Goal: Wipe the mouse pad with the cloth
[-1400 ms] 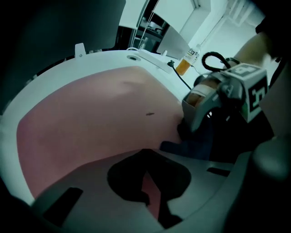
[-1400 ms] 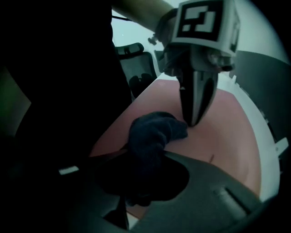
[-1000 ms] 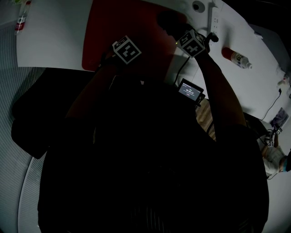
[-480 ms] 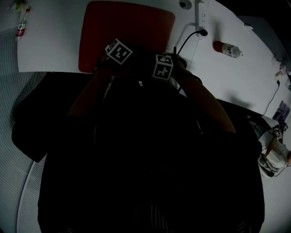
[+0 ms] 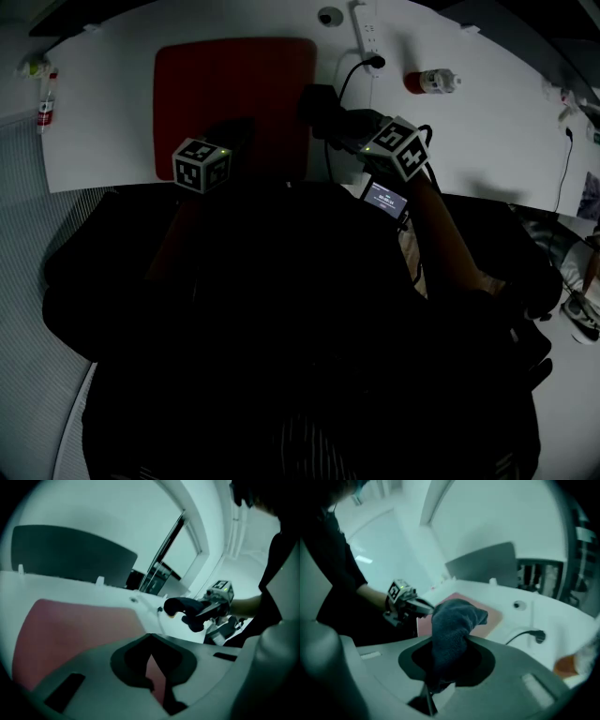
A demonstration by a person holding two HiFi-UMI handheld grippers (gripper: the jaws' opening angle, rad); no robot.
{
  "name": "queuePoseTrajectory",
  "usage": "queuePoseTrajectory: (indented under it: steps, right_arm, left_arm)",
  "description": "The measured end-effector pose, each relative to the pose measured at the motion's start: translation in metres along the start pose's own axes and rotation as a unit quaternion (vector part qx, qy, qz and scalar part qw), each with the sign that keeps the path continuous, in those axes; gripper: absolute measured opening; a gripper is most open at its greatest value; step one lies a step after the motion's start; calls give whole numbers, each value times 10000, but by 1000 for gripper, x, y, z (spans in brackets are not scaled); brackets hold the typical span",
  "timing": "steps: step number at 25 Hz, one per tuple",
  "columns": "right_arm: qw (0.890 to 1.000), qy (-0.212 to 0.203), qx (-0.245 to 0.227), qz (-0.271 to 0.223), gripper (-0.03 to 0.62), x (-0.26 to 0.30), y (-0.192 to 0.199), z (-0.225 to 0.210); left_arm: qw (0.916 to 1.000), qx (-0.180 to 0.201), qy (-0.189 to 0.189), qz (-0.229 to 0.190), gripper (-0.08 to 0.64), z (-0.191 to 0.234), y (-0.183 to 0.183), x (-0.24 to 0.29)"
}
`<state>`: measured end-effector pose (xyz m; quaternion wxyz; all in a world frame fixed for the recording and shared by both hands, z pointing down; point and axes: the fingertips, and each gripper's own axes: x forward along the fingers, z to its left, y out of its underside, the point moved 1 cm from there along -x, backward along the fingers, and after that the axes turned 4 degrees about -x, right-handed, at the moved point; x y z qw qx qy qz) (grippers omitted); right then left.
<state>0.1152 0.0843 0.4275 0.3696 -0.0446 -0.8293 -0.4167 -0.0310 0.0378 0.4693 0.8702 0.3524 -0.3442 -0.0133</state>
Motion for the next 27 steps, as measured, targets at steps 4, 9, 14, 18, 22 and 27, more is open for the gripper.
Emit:
queuePoseTrajectory:
  steps: [4,9,14,18,22,27]
  right_arm:
    - [9944,623,202,-826,75,-65,-23,-4]
    - [9789,683,222,-1913,74,-126,-64,25]
    - [9702,552,185,-2350,74,-159,-108,43]
    - [9662,611,-130,-2500,74,-161,-97,50]
    - [9664,670,-91,-2478,74,-157,-85,48]
    - [9707,651,9,-2315,74,-154,-95,41]
  left_arm:
    - [9957,251,598,-669,6,-67,-57,-21]
    - [9831,836,1210,-1094,6,-150,-117,-30]
    - [9751,948,1612,-1190,7,-202,-163,-38]
    - [9684,1328,1690,-1265,6,-222,-150,-37]
    - [9695,1339,1622,-1255,6,-217,-143,-36]
    - [9726,1134,1672,-1152,6,-209,-159,-31]
